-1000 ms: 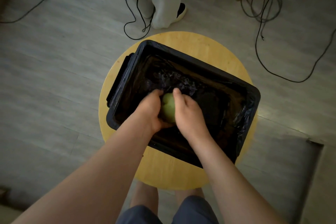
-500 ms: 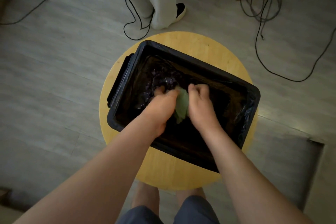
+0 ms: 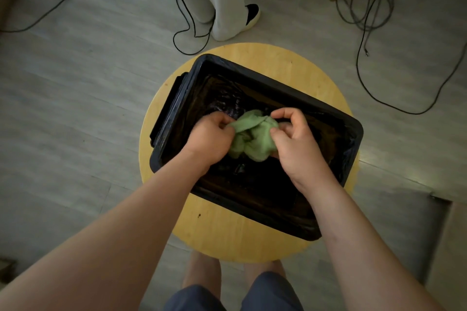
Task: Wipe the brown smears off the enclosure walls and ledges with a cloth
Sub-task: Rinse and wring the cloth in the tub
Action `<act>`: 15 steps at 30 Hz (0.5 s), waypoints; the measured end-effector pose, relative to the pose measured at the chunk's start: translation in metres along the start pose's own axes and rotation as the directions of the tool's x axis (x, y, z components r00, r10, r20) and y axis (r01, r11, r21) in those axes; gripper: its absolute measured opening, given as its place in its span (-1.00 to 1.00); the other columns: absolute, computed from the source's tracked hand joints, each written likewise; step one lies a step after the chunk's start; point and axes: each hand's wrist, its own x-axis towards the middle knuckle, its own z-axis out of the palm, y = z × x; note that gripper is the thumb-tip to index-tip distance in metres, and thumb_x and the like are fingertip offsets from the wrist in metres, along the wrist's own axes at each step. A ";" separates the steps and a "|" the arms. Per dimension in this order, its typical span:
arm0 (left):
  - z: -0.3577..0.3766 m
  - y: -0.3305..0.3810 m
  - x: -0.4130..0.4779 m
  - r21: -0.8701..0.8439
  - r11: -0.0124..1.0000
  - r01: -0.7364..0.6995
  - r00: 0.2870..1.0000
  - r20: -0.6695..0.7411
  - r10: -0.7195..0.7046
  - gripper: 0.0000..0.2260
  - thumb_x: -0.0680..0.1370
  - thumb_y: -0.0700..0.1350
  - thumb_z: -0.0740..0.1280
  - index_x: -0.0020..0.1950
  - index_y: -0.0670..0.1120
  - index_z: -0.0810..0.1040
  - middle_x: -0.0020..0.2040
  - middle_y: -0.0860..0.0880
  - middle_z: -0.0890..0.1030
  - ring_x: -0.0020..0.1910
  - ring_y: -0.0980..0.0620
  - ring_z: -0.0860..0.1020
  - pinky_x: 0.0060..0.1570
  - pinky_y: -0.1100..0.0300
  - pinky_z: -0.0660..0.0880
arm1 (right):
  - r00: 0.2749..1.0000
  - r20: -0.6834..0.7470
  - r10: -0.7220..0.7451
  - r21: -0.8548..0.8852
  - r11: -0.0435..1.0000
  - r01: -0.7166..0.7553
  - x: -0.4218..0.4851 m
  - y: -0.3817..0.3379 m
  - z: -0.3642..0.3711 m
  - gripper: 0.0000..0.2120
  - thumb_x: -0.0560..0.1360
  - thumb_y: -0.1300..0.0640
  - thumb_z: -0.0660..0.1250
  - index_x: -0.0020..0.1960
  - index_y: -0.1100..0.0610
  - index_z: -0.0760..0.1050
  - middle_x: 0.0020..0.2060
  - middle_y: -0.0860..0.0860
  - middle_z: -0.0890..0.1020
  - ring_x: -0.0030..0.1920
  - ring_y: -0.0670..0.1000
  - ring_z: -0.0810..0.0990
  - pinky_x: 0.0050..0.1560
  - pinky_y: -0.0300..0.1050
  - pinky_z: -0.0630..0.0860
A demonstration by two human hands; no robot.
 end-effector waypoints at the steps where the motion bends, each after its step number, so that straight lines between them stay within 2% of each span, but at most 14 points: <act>1: -0.001 -0.002 0.001 -0.070 0.996 0.062 0.997 -0.035 -0.065 -0.86 0.65 -0.11 0.27 0.06 0.01 0.62 -0.10 -0.03 0.67 -0.15 -0.01 0.63 -0.19 0.20 0.57 | 0.999 -0.036 0.003 -0.084 0.996 -0.006 -0.001 -0.002 -0.003 -0.76 0.68 0.19 0.19 0.17 -0.16 0.43 -0.02 0.02 0.66 -0.18 0.03 0.68 -0.10 -0.02 0.68; 3: -0.002 -0.003 0.005 -0.313 0.927 0.208 0.973 -0.033 -0.229 -0.81 0.66 -0.08 0.20 0.11 -0.02 0.62 -0.01 -0.11 0.67 -0.05 -0.10 0.65 0.01 0.04 0.65 | 0.990 -0.140 -0.010 -0.254 0.967 -0.026 -0.003 -0.002 -0.010 -0.75 0.70 0.20 0.12 0.20 -0.13 0.41 -0.17 0.03 0.58 -0.41 0.07 0.49 -0.41 -0.08 0.46; 4: -0.004 -0.001 0.006 -0.423 0.867 0.263 0.954 -0.022 -0.300 -0.78 0.66 -0.07 0.17 0.11 -0.03 0.61 0.04 -0.15 0.67 -0.01 -0.14 0.65 0.04 -0.03 0.65 | 0.981 -0.195 -0.015 -0.309 0.950 -0.047 -0.001 -0.001 -0.014 -0.77 0.71 0.18 0.10 0.23 -0.10 0.40 -0.20 0.04 0.56 -0.44 0.02 0.44 -0.48 -0.11 0.37; 5: -0.005 0.002 0.005 -0.492 0.819 0.297 0.937 -0.018 -0.350 -0.77 0.66 -0.07 0.15 0.08 -0.05 0.60 0.05 -0.18 0.66 -0.01 -0.16 0.64 -0.01 -0.02 0.65 | 0.973 -0.232 -0.005 -0.335 0.939 -0.075 0.001 0.001 -0.015 -0.80 0.71 0.14 0.12 0.27 -0.07 0.40 -0.14 0.06 0.57 -0.42 -0.02 0.46 -0.49 -0.15 0.35; 7: -0.005 0.007 0.005 -0.512 0.795 0.327 0.922 -0.011 -0.386 -0.74 0.68 -0.01 0.13 0.01 -0.07 0.57 -0.02 -0.18 0.63 -0.07 -0.15 0.60 -0.18 0.09 0.58 | 0.966 -0.251 0.058 -0.352 0.924 -0.147 0.006 0.003 -0.013 -0.74 0.70 -0.05 0.19 0.37 -0.05 0.38 0.12 0.07 0.55 -0.19 -0.03 0.58 -0.35 -0.18 0.47; 9: -0.005 0.011 0.004 -0.449 0.821 0.351 0.918 -0.005 -0.396 -0.69 0.69 0.10 0.14 0.00 -0.07 0.56 -0.08 -0.14 0.61 -0.10 -0.11 0.59 -0.15 0.06 0.55 | 0.957 -0.239 0.162 -0.426 0.869 -0.253 0.012 0.008 -0.003 -0.56 0.64 -0.18 0.25 0.45 -0.05 0.31 0.33 0.11 0.41 0.22 0.14 0.53 0.08 0.05 0.59; 10: -0.003 0.012 0.003 -0.413 0.834 0.367 0.918 0.016 -0.396 -0.69 0.68 0.14 0.17 0.02 -0.05 0.55 -0.08 -0.12 0.61 -0.09 -0.10 0.59 -0.10 0.05 0.57 | 0.947 -0.238 0.215 -0.467 0.830 -0.306 0.016 0.011 0.003 -0.50 0.63 -0.21 0.26 0.49 -0.05 0.26 0.41 0.14 0.33 0.37 0.24 0.41 0.28 0.17 0.52; 11: -0.002 0.012 0.002 -0.391 0.839 0.379 0.920 0.056 -0.389 -0.70 0.67 0.16 0.20 0.08 -0.04 0.55 -0.05 -0.12 0.63 -0.06 -0.10 0.62 -0.07 0.03 0.60 | 0.930 -0.244 0.275 -0.479 0.800 -0.362 0.019 0.015 0.009 -0.44 0.63 -0.22 0.25 0.53 -0.04 0.19 0.46 0.16 0.26 0.45 0.30 0.32 0.38 0.24 0.44; 13: 0.002 0.010 0.001 -0.365 0.853 0.373 0.926 0.096 -0.364 -0.67 0.65 0.14 0.27 0.30 -0.04 0.48 0.06 -0.12 0.64 0.02 -0.15 0.64 -0.04 -0.03 0.63 | 0.896 -0.248 0.367 -0.423 0.791 -0.441 0.027 0.022 0.022 -0.38 0.65 -0.20 0.21 0.60 0.00 0.10 0.51 0.19 0.24 0.48 0.33 0.31 0.40 0.20 0.39; 15: 0.007 0.011 -0.001 -0.344 0.862 0.373 0.927 0.092 -0.364 -0.65 0.66 0.12 0.27 0.39 0.04 0.36 0.14 -0.12 0.60 0.07 -0.16 0.62 -0.03 -0.06 0.62 | 0.909 -0.209 0.361 -0.261 0.875 -0.408 0.033 0.028 0.032 -0.53 0.68 -0.06 0.20 0.55 0.04 0.27 0.42 0.15 0.44 0.40 0.24 0.47 0.36 0.09 0.45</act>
